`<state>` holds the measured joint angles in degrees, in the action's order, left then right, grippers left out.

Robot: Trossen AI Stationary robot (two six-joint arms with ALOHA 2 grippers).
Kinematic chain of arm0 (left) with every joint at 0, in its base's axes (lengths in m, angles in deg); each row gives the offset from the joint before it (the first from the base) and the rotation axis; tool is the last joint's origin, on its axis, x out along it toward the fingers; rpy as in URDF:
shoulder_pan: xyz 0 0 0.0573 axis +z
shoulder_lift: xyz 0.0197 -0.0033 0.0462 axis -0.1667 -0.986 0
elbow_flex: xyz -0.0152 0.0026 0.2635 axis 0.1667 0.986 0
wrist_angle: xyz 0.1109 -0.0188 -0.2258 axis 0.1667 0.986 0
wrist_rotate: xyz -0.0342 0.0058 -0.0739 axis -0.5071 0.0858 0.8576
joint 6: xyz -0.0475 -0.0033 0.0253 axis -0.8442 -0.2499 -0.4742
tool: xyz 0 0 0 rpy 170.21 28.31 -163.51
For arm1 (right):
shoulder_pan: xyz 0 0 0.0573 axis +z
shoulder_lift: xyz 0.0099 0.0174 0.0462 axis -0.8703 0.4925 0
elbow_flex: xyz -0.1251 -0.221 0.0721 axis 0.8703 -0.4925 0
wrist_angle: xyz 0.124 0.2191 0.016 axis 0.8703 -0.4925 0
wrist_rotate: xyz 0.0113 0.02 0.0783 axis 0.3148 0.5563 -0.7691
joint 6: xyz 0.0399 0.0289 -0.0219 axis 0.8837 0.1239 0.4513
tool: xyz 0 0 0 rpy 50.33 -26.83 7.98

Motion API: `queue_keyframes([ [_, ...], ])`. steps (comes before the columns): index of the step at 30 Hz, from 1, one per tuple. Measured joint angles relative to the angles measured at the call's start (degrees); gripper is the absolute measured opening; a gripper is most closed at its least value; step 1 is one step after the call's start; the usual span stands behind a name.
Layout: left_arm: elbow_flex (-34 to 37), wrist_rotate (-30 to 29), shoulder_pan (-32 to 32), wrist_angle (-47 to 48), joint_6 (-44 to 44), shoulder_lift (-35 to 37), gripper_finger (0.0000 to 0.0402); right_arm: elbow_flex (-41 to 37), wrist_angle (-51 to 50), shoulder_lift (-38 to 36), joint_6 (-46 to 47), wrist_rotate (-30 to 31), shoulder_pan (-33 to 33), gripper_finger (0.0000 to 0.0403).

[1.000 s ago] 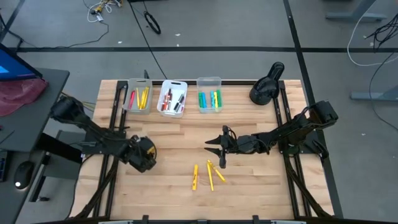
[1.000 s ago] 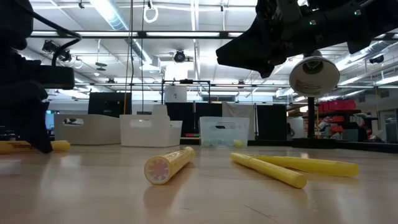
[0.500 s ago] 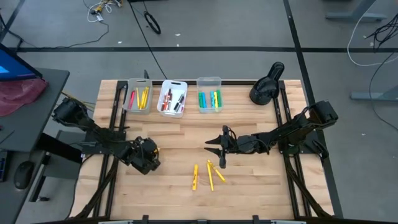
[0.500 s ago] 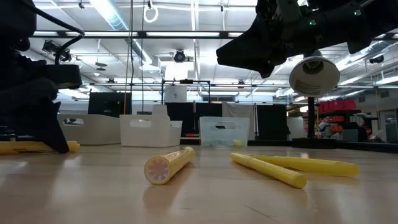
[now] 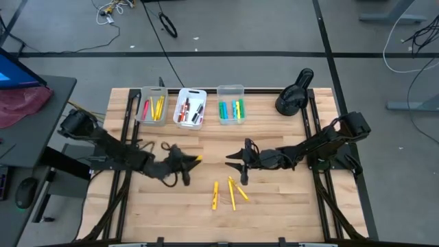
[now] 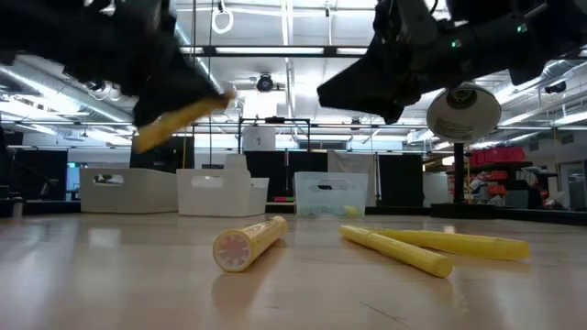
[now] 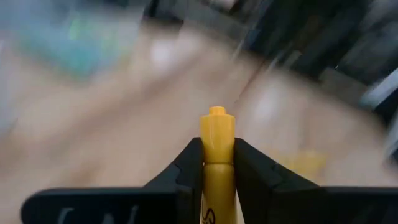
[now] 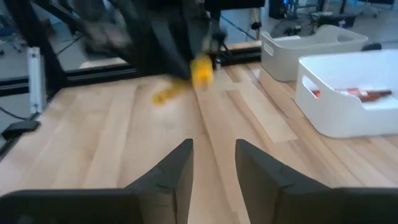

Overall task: Pick & Place Markers
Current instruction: Put the yellow highlighter into the transparent bin

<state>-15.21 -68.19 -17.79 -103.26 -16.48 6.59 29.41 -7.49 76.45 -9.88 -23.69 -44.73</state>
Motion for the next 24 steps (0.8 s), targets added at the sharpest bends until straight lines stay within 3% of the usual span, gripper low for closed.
queue_keyframes([
  [3, -0.2, 4.0, 3.1, -18.8, 15.9, 0.1, 0.0070, 0.0, 1.6, 1.8, 1.0, 0.0, -0.5, 0.0133],
  [6, -2.1, 10.4, 5.8, -28.4, 26.3, 0.1, 0.0070, 0.0, 9.0, 4.7, 0.6, -0.6, -0.4, 0.0162],
  [11, -9.0, 19.2, 9.1, -28.9, 32.3, -1.8, 0.0070, 2.4, 25.3, 11.0, -2.8, -3.0, -0.4, 0.0218],
  [15, -14.6, 20.6, 9.2, -28.6, 37.1, -6.3, 0.0070, 8.1, 26.9, 14.1, -5.1, -4.8, -0.6, 0.0242],
  [20, -18.1, 21.3, 8.8, -28.0, 38.6, -10.3, 0.0070, 12.8, 25.9, 14.2, -9.7, -10.1, -0.1, 0.0235],
  [24, -18.5, 20.8, 8.8, -27.3, 38.5, -10.8, 0.0085, 13.0, 25.0, 14.1, -10.8, -9.4, 0.8, 0.0193],
])
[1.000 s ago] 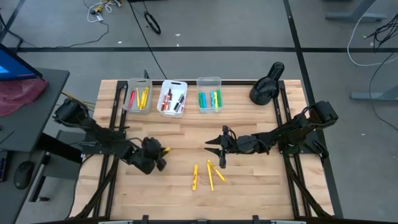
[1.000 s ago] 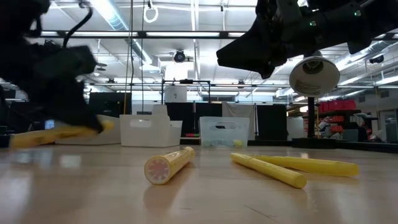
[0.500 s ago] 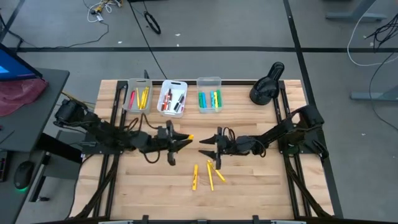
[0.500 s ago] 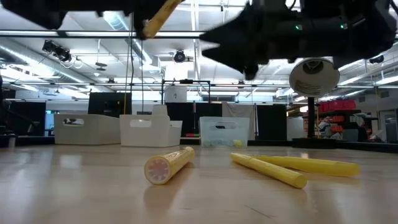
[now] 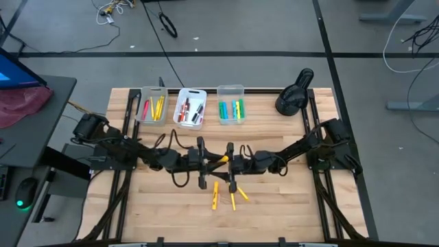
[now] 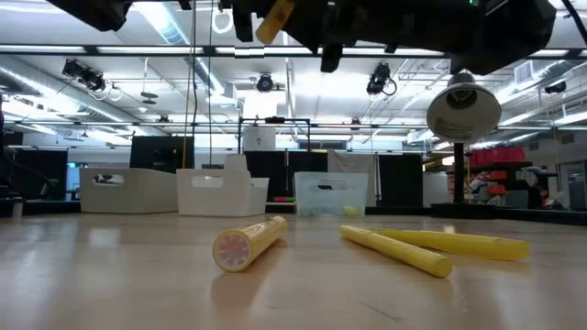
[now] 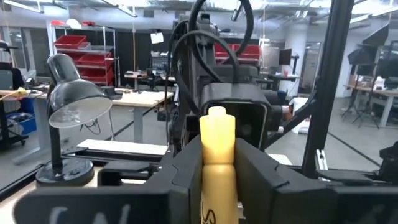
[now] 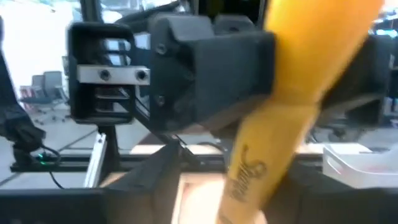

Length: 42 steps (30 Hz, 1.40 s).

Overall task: Pick & Place Markers
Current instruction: Put the yellow highlighter into the transparent bin

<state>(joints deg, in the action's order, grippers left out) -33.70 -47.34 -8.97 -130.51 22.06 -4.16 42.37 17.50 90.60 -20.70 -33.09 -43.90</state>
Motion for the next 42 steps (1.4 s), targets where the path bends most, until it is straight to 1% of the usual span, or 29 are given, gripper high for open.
queue_keyframes([
  [3, 0.0, -0.2, 0.0, 0.5, 0.0, 0.0, 0.0104, 0.0, -3.0, 0.0, 0.2, 2.6, 0.8, 0.0142],
  [7, 0.0, 0.4, -0.1, 1.6, 0.1, 0.1, 0.0128, 0.0, -9.6, -1.8, 0.4, 6.8, 2.0, 0.0060],
  [8, 0.0, 0.4, -0.2, 2.7, 0.1, 0.5, 0.0135, 0.0, -12.4, -2.8, 0.4, 8.2, 2.3, 0.0053],
  [10, 0.0, 0.0, -0.6, 5.2, 0.3, 1.5, 0.0151, 0.0, -19.0, -5.4, 0.8, 10.4, 2.7, 0.0053],
  [12, 0.1, -1.1, -0.7, 9.9, 1.3, 3.7, 0.0168, 0.0, -26.5, -8.4, 2.9, 13.7, 2.8, 0.0053],
  [16, 0.1, -6.5, -2.1, 26.0, 1.4, 10.1, 0.0194, 0.0, -42.7, -15.6, 9.0, 19.6, 1.4, 0.0053],
  [19, 0.1, -12.7, -3.5, 39.2, -3.0, 14.6, 0.0202, 0.0, -50.8, -21.1, 13.7, 19.9, -3.2, 0.0053],
  [21, 0.0, -16.6, -4.1, 46.0, -7.8, 16.0, 0.0201, 0.0, -52.8, -23.9, 16.2, 16.6, -8.3, 0.0053],
  [23, 0.1, -19.9, -4.5, 51.3, -12.0, 16.6, 0.0197, 0.3, -53.4, -25.1, 17.3, 10.2, -14.8, 0.0053],
  [25, 0.1, -21.7, -4.5, 54.0, -14.5, 16.6, 0.0192, 2.2, -56.2, -24.7, 18.4, 4.1, -21.5, 0.0053],
  [28, 0.1, -21.9, -4.2, 55.7, -16.0, 16.0, 0.0185, 7.4, -62.5, -20.8, 19.0, -2.2, -30.7, 0.0053],
  [31, 0.1, -21.8, -4.0, 55.9, -16.0, 15.7, 0.0179, 12.9, -68.3, -14.9, 19.8, -7.4, -37.9, 0.0053],
  [35, 0.1, -21.8, -3.7, 56.0, -16.0, 15.7, 0.0177, 17.9, -72.1, -6.8, 22.2, -15.8, -43.5, 0.0053],
  [38, 0.1, -21.8, -3.7, 56.0, -16.0, 15.7, 0.0177, 19.4, -72.9, -2.2, 25.0, -19.0, -45.4, 0.0053],
  [42, 0.1, -21.8, -3.8, 56.1, -16.3, 15.7, 0.0177, 19.8, -73.1, 0.8, 28.1, -21.3, -46.3, 0.0057],
])
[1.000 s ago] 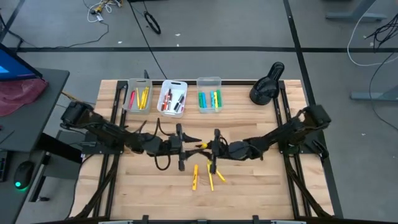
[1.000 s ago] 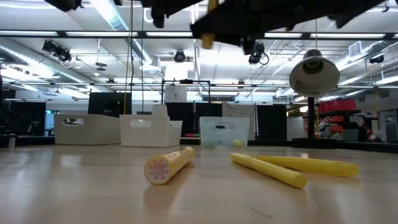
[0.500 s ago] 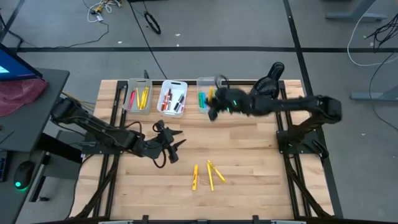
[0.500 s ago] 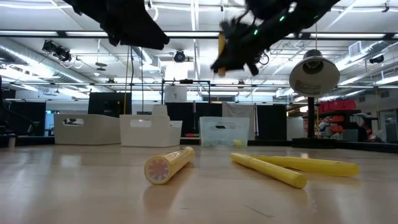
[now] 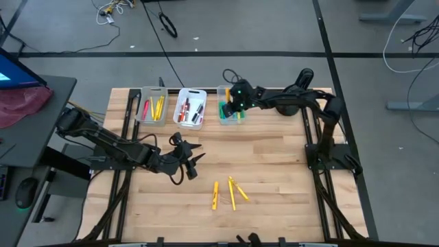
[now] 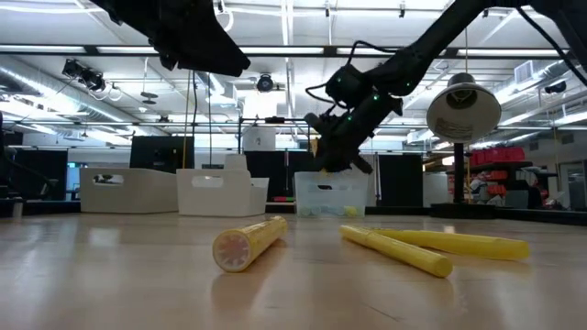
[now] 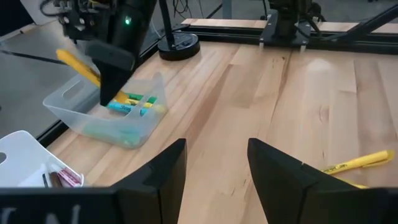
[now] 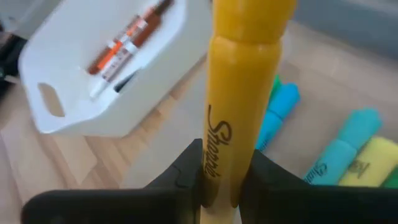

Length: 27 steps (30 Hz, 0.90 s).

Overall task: Pick & Place Markers
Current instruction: Put the yellow highlighter into the transparent bin, then put the yellow marker into the gray bin

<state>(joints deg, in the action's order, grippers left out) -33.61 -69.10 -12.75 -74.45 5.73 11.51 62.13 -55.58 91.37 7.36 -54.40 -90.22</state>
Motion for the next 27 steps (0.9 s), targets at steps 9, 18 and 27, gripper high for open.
queue_keyframes([
  [9, 0.0, 0.0, 0.0, 0.0, -0.3, 0.0, 0.0177, 0.0, -3.2, 1.2, 2.4, -0.2, -0.3, 0.0118],
  [18, 0.0, 0.1, -0.1, 0.0, -0.6, 0.0, 0.0177, 0.0, -5.4, 0.8, 1.9, -0.3, -0.3, 0.0108],
  [27, 0.0, 0.1, -0.1, 0.0, -0.7, 0.0, 0.0177, 0.0, -5.6, -9.5, -7.7, 1.1, 1.5, 0.0092],
])
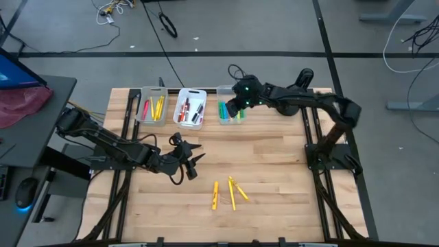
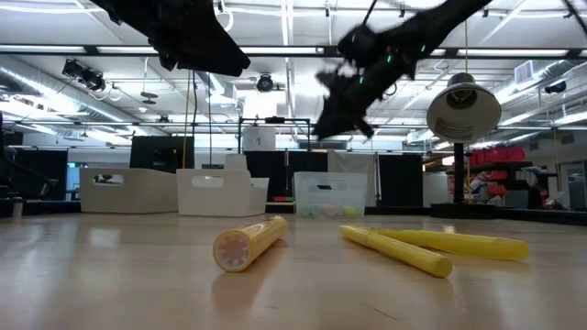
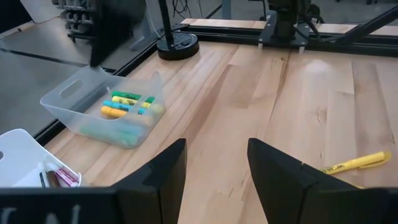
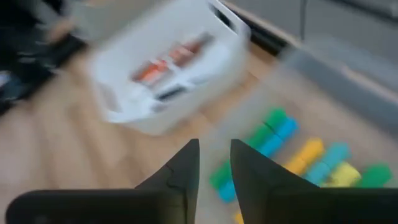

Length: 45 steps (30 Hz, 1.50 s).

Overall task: Pick & Place Markers
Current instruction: Put the yellow marker into the gray bin

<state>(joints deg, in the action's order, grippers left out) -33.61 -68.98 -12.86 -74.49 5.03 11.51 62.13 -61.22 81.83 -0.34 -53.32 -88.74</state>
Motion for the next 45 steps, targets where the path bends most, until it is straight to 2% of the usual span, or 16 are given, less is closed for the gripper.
queue_keyframes([
  [4, 0.0, 0.7, -0.3, 0.0, -0.5, 0.0, 0.0177, -2.1, -0.2, -8.4, -5.0, 4.6, 7.4, 0.0081],
  [8, 0.0, 3.3, -0.3, 0.2, -1.3, 0.0, 0.0177, -7.5, 0.4, -17.0, -9.0, 13.0, 19.8, 0.0067],
  [12, 0.0, 4.1, -0.3, 0.5, -2.9, 0.0, 0.0177, -16.3, 7.8, -22.8, -10.2, 21.6, 33.6, 0.0054],
  [15, 0.0, 4.0, -0.3, 0.6, -4.0, 0.0, 0.0177, -24.8, 17.2, -23.9, -8.8, 22.4, 42.1, 0.0047],
  [19, 0.0, 4.0, -0.3, 0.5, -4.5, 0.0, 0.0177, -36.1, 30.7, -21.9, -3.7, 20.0, 49.8, 0.0046],
  [23, 0.0, 3.9, -0.2, 0.2, -4.5, 0.0, 0.0177, -43.8, 38.2, -18.1, 3.9, 20.5, 53.2, 0.0068],
  [26, 0.0, 3.9, 0.3, 0.1, -4.5, 0.0, 0.0177, -46.1, 40.6, -13.5, 5.3, 20.7, 54.6, 0.0110],
  [33, 0.0, 3.8, 1.8, -0.2, -4.5, 0.0, 0.0177, -43.8, 52.5, 0.0, -3.6, 21.8, 56.6, 0.0256],
  [36, 0.0, 3.8, 1.8, -0.2, -4.5, 0.0, 0.0177, -41.1, 52.7, 4.9, -7.8, 22.0, 56.6, 0.0300],
  [40, 0.0, 3.8, 1.8, -0.3, -4.5, 0.0, 0.0177, -38.3, 54.0, 8.7, -9.3, 22.0, 56.6, 0.0322],
  [45, 0.0, 3.8, 1.8, -0.3, -4.5, 0.0, 0.0177, -39.2, 53.6, 8.2, -8.9, 23.2, 56.6, 0.0311],
])
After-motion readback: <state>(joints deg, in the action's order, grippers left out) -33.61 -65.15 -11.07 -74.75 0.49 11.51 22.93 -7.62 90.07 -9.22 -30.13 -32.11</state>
